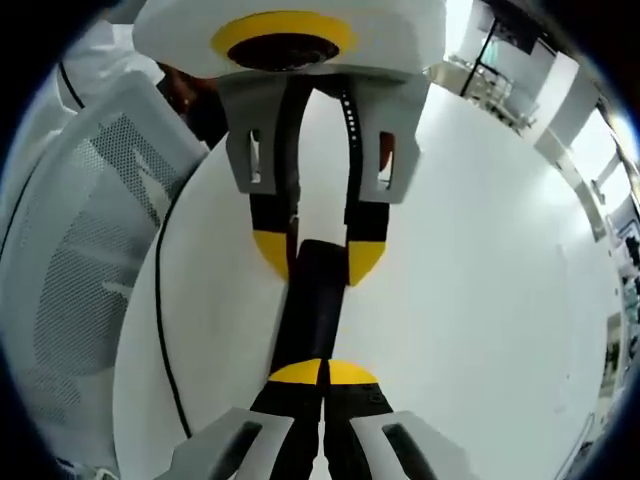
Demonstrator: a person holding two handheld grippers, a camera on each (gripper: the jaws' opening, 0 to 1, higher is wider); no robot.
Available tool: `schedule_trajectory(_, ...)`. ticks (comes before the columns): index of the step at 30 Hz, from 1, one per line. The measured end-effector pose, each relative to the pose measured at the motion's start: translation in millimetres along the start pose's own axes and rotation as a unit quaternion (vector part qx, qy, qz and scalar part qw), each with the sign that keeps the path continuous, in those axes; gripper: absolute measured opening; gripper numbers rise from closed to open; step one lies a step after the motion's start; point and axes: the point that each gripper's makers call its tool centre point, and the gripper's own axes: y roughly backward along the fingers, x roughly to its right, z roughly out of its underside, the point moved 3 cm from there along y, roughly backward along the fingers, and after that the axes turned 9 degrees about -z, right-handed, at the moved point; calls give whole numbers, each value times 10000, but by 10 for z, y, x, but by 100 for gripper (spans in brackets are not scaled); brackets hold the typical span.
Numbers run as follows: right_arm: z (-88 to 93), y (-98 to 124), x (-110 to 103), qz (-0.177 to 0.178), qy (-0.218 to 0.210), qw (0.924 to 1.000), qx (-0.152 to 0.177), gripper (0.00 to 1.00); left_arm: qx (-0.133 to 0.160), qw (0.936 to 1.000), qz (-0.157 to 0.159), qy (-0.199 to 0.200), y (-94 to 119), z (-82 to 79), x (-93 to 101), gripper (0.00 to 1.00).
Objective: Press the specified remote control buttons in sequence, fully releasing each button before pressing the next.
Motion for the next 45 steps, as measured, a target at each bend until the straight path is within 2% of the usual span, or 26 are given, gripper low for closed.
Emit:
schedule_trajectory(6, -5, -6, 9, -57, -86, 9999, -6, 0, -4, 10000, -3, 1, 1, 1, -3, 23)
schedule_trajectory(15, -16, -7, 9, -50, -1, 9999, -150, 0, 32, 10000, -60, 25, 7, 3, -5, 23)
schedule_trajectory(27, -20, -10, 7, 18, -9, 9999, -142, 0, 3, 10000, -96, -1, 15, -1, -5, 23)
schedule_trajectory(36, -2, 4, -1, 62, -9, 10000, -2, 0, 55, 10000, -42, -5, 11, -5, -1, 23)
schedule_trajectory(38, 0, 29, 28, 208, 29, 9998, 28, 0, 54, 10000, -46, -5, 11, -5, 0, 23)
schedule_trajectory(42, -70, 162, 29, 280, -31, 9993, 260, 0, 39, 10000, -53, 1, 8, -7, 2, 23)
schedule_trajectory(45, -101, 257, 21, 353, 27, 9990, 270, 0, 23, 10000, -50, -8, 6, -8, 3, 23)
